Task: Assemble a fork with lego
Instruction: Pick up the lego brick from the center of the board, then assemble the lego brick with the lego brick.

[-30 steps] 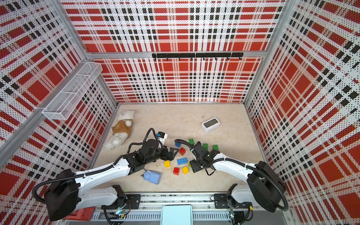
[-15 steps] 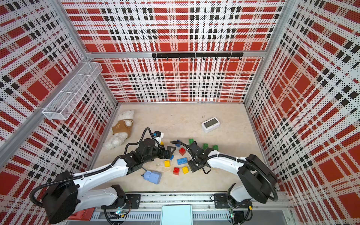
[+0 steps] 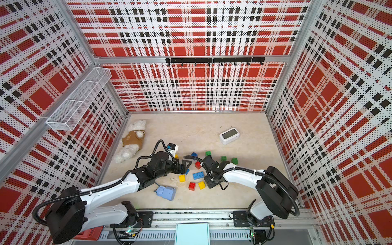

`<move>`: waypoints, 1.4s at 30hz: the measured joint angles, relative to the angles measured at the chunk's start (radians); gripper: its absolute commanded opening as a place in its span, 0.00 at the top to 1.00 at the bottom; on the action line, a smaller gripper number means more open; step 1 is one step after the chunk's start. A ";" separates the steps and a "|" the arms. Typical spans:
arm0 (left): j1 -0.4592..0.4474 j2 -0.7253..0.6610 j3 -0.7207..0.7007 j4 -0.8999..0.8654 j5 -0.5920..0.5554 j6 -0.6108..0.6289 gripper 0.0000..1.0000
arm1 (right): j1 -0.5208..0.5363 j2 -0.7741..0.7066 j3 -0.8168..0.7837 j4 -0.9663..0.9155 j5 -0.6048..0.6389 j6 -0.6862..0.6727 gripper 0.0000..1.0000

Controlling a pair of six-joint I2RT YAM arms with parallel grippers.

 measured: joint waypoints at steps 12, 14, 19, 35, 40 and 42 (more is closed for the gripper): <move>0.004 0.000 -0.010 0.008 0.003 -0.004 0.00 | 0.014 0.002 0.017 -0.044 0.013 0.003 0.65; 0.005 0.000 -0.011 0.009 0.003 -0.004 0.00 | 0.014 0.002 0.017 -0.048 0.015 0.003 0.64; 0.008 0.000 -0.011 0.010 0.003 -0.005 0.00 | 0.014 0.002 0.019 -0.056 0.018 0.004 0.69; 0.016 0.136 0.180 0.009 0.045 0.011 0.01 | -0.118 -0.276 0.103 -0.114 0.122 0.186 1.00; 0.026 0.265 0.290 0.011 0.092 0.010 0.00 | -0.272 -0.217 0.256 -0.163 0.053 0.225 1.00; 0.039 0.311 0.317 0.012 0.120 -0.001 0.00 | -0.303 -0.148 0.351 -0.192 0.020 0.222 1.00</move>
